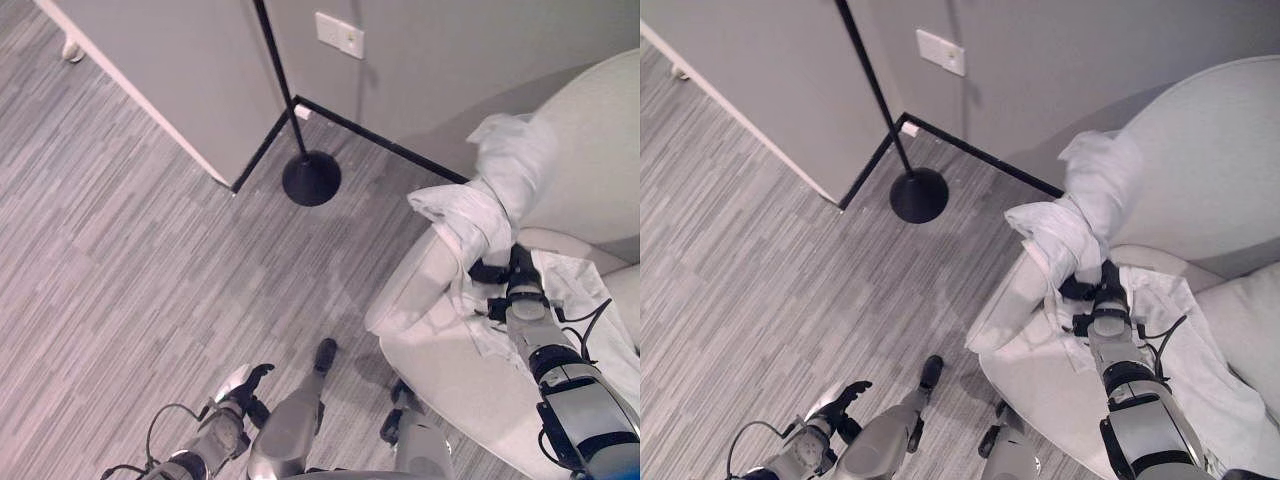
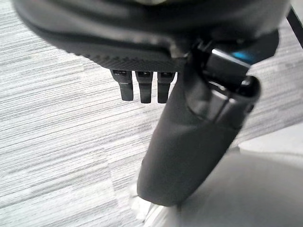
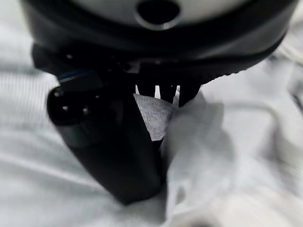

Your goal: Hang the clothes on the sofa on the clothes rack.

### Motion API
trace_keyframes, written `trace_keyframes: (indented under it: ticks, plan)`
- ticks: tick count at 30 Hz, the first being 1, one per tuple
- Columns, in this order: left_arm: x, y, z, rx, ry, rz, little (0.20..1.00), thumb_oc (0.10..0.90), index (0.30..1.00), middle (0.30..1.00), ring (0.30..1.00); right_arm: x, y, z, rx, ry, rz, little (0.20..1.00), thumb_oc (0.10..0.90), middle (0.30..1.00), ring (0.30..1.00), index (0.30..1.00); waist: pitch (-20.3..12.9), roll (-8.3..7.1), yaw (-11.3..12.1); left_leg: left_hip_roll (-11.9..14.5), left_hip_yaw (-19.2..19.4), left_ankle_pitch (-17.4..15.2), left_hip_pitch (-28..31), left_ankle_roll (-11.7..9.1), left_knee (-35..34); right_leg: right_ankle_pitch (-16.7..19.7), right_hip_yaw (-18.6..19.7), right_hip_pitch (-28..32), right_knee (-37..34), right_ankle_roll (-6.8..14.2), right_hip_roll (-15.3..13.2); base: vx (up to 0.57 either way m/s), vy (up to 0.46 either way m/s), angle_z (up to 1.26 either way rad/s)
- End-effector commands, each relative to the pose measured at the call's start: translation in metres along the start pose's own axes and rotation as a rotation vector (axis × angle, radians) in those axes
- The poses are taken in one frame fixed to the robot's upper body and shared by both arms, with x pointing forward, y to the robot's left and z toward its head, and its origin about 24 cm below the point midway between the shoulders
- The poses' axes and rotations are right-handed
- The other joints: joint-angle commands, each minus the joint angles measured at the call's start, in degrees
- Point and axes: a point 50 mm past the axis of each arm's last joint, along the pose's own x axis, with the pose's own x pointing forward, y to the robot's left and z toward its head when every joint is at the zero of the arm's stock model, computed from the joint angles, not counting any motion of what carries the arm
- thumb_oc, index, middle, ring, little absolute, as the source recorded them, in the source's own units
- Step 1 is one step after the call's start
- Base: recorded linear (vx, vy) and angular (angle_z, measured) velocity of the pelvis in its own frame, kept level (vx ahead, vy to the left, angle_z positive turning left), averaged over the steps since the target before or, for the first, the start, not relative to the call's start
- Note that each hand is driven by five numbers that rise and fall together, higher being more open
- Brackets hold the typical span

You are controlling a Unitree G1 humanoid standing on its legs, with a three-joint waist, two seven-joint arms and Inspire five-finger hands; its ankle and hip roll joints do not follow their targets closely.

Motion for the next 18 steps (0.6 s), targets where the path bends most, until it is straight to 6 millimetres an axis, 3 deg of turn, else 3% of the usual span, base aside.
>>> trace_keyframes:
  ticks: [1,4,9,12,17,18]
  plan:
    - [0.005,0.007,0.012,0.057,-0.062,-0.003,0.9,0.8,0.9,0.9,0.9,-0.007,0.052,0.012,-0.039,-0.038,0.233,0.3,0.4,0.3,0.3,0.3,0.2,0.05,3.5,-0.5,-1.6,-1.0,-2.3,-1.5,-2.3,0.8,-0.8,5.1,2.0,6.0,-7.8,0.01,0.015,0.07]
    - [0.005,0.007,0.011,0.059,-0.054,-0.003,0.9,0.8,0.9,0.9,0.9,-0.011,0.065,0.013,-0.004,-0.056,0.254,0.3,0.4,0.3,0.3,0.3,-0.3,0.01,3.5,-0.7,-1.6,-1.2,-2.1,-1.4,-2.3,0.7,-0.7,5.4,1.9,6.0,-8.0,0.01,0.005,0.01]
    - [0.005,0.004,0.01,0.047,-0.046,0.006,0.9,0.8,0.9,0.9,0.9,-0.013,0.067,0.022,0.05,-0.112,0.24,0.3,0.4,0.3,0.3,0.3,-0.9,-0.43,2.9,-0.5,-1.2,-1.5,-1.5,-1.2,-2.3,0.6,-0.3,5.5,2.0,6.0,-8.1,0.0,0.0,0.0]
    - [0.003,-0.002,0.008,0.04,-0.034,0.0,0.9,0.8,0.9,0.9,0.9,-0.016,0.065,0.039,0.077,-0.211,0.21,0.3,0.4,0.3,0.3,0.3,-1.6,-1.05,2.0,-0.2,-0.9,-1.9,-0.8,-1.2,-2.3,0.4,0.0,5.8,2.1,6.1,-8.0,0.0,0.0,0.0]
    - [0.001,-0.007,0.004,0.031,-0.012,-0.009,0.9,0.8,0.9,0.9,0.9,-0.021,0.059,0.048,0.157,-0.274,0.176,0.3,0.4,0.3,0.3,0.3,-2.7,-2.08,1.3,0.2,-0.7,-2.4,0.1,-1.1,-2.3,0.3,0.3,6.6,1.9,6.1,-7.7,0.01,-0.002,-0.03]
    - [0.0,-0.008,0.0,0.025,0.009,-0.009,0.9,0.8,0.9,0.9,0.9,-0.028,0.058,0.064,0.255,-0.351,0.175,0.3,0.4,0.3,0.3,0.3,-3.5,-2.83,0.9,0.5,-0.4,-2.7,0.8,-1.1,-2.3,0.1,0.6,7.0,1.8,6.1,-7.6,0.02,-0.013,-0.06]
